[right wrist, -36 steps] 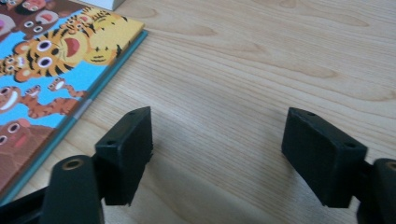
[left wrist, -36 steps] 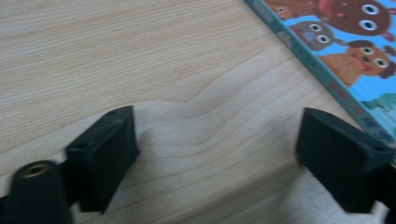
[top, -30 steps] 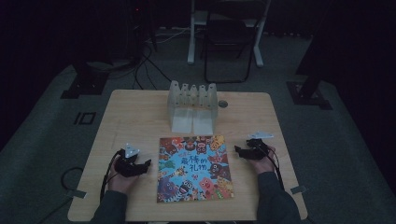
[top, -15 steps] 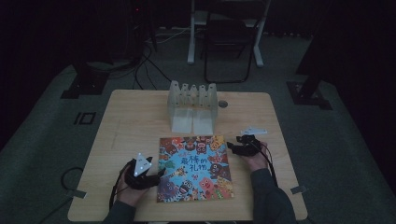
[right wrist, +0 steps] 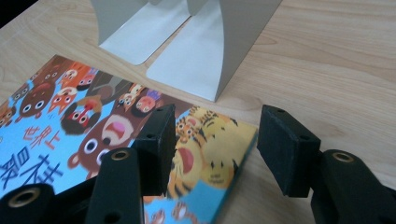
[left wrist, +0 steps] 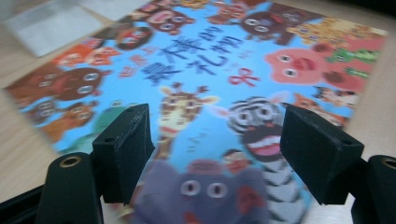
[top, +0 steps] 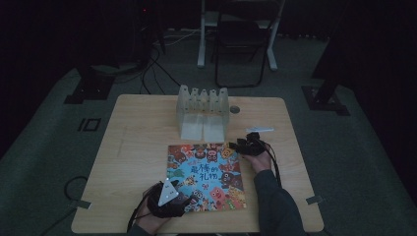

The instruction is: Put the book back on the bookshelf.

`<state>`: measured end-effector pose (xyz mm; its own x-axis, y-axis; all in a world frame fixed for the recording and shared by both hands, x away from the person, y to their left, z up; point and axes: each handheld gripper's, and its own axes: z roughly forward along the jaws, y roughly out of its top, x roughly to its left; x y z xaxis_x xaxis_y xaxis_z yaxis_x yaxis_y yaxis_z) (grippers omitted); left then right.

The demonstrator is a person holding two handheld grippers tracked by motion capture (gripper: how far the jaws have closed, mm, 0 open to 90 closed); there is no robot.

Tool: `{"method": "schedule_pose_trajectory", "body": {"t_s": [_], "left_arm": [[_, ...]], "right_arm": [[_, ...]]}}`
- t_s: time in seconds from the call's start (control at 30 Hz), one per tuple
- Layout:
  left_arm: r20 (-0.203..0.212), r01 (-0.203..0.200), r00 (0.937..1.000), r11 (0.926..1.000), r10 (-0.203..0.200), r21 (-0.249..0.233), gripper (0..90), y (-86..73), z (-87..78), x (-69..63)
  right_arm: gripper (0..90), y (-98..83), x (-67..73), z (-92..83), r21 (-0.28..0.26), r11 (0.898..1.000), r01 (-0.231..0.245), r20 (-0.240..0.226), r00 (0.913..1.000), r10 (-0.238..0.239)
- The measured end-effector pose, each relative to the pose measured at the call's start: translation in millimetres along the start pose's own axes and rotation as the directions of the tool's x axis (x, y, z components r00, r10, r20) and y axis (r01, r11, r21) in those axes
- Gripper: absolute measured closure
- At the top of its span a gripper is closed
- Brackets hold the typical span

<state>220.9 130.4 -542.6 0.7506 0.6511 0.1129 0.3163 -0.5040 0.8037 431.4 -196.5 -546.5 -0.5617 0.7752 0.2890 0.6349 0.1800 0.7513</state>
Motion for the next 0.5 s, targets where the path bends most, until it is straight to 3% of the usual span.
{"method": "schedule_pose_trajectory", "body": {"t_s": [0.23, 0.3, 0.43, 0.5], "left_arm": [[0.068, -0.057, 0.9961, 0.9984, 0.056, 0.009, 22.3, 0.6, 5.9, -18.3], [0.096, -0.084, 0.9921, 0.9957, 0.081, 0.037, 22.1, -0.6, 12.7, -24.8], [0.1, -0.101, 0.9904, 0.9934, 0.095, 0.055, 22.1, -1.2, 16.6, -28.4], [0.079, -0.115, 0.9909, 0.9903, 0.109, 0.079, 22.7, -1.6, 18.9, -29.2]], "right_arm": [[47.6, 1.0, -8.2, 14.0, 0.016, 0.998, -0.055, -0.024, 0.9981, 0.056], [49.0, -0.3, -11.9, 17.0, 0.022, 0.997, -0.079, -0.04, 0.9961, 0.079], [49.7, -1.0, -12.9, 18.0, 0.021, 0.996, -0.081, -0.044, 0.9957, 0.082], [50.6, -0.6, -12.9, 18.2, 0.021, 0.997, -0.076, -0.044, 0.9961, 0.077]]}}
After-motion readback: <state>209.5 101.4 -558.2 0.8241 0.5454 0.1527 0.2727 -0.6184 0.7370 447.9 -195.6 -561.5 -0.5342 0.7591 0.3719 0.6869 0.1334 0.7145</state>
